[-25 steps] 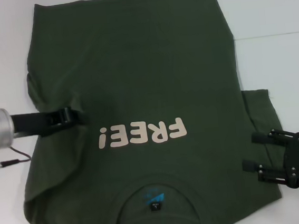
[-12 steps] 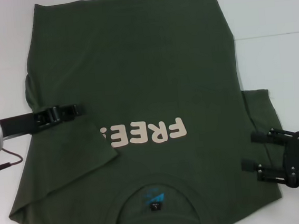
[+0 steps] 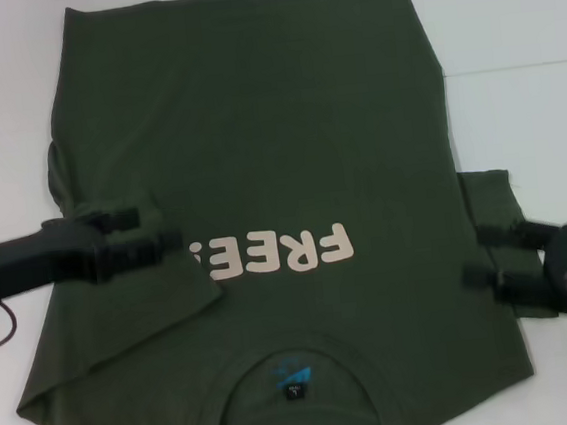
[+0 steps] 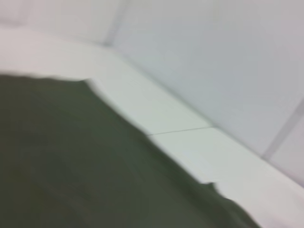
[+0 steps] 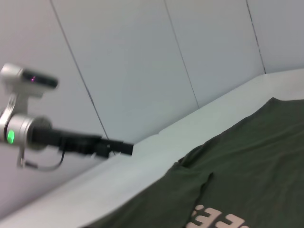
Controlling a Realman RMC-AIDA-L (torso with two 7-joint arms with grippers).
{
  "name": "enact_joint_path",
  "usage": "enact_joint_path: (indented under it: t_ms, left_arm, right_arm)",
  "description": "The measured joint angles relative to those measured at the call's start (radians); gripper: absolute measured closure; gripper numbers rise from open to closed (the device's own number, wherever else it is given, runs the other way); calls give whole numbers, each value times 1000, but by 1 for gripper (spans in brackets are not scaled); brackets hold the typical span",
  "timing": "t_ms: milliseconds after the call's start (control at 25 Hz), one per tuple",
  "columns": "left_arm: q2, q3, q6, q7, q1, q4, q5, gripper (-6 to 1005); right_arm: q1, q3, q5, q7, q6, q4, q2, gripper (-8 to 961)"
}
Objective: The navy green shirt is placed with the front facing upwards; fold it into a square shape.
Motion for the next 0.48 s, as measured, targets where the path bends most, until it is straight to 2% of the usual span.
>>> enact_joint_path:
  t_ms: [80, 200, 480]
  left_arm:
    - [5, -3, 68, 88, 14, -13, -30, 255]
    - [4, -41, 165, 255, 39, -22, -37, 50]
    - [-4, -102, 270, 513, 93, -95, -80, 48]
  right_arm:
    - [14, 0, -3, 137, -18, -45, -8, 175]
    - [50, -18, -44, 360, -44, -125, -28, 175]
    - [178, -29, -221, 810, -104, -244, -103, 174]
